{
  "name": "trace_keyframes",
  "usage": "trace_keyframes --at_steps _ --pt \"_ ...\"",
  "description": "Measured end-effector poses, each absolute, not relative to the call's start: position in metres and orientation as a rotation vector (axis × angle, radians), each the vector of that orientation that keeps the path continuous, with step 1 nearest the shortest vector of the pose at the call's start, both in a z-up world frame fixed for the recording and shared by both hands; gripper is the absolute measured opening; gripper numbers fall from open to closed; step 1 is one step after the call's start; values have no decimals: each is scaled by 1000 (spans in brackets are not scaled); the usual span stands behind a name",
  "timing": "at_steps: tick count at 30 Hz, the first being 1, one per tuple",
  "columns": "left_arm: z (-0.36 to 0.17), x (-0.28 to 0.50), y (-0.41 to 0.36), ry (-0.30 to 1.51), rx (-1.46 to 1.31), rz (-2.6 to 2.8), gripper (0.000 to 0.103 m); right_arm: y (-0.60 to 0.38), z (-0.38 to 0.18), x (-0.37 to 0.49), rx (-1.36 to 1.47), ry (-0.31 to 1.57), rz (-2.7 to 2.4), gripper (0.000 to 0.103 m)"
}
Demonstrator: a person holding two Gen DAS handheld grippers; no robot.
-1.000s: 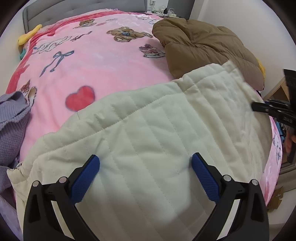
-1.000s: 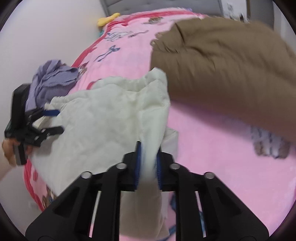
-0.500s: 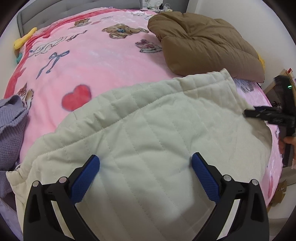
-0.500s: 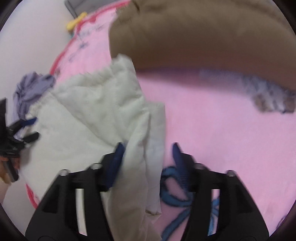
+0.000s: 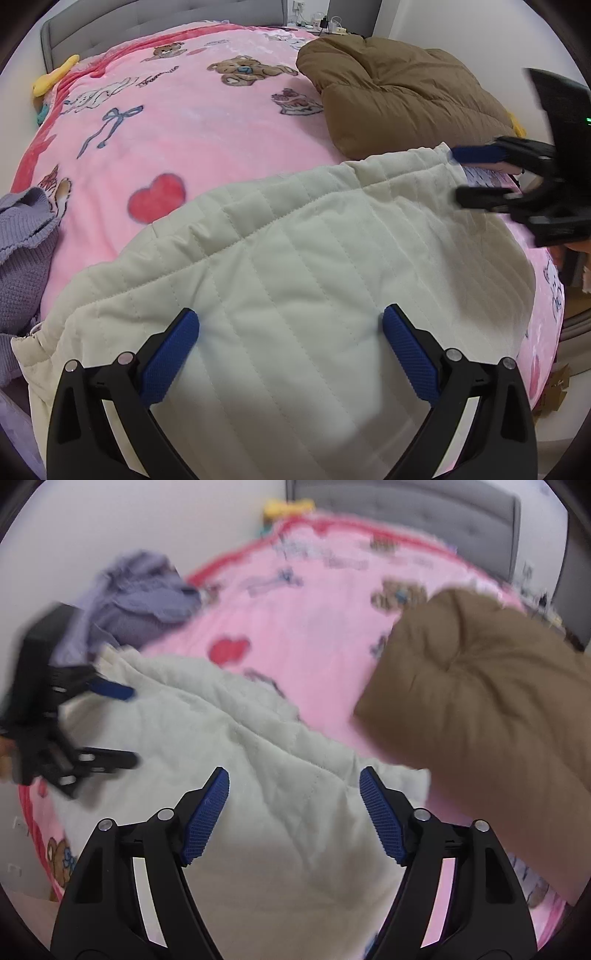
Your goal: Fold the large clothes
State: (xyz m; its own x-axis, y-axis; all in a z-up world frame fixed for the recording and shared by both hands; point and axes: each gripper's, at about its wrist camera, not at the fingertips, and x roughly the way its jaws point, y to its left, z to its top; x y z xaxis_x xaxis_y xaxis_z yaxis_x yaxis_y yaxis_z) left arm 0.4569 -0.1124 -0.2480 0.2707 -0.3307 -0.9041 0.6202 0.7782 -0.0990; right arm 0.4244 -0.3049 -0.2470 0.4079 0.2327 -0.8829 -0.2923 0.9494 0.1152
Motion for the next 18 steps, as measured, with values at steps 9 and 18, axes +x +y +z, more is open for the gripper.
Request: trace_keyframes --at_steps 9,18 --pt "-252 460 -113 1154 300 -674 98 -318 -304 441 -29 1289 247 52" --pt "-263 462 -113 1168 303 -713 98 -320 -326 438 11 1298 236 53"
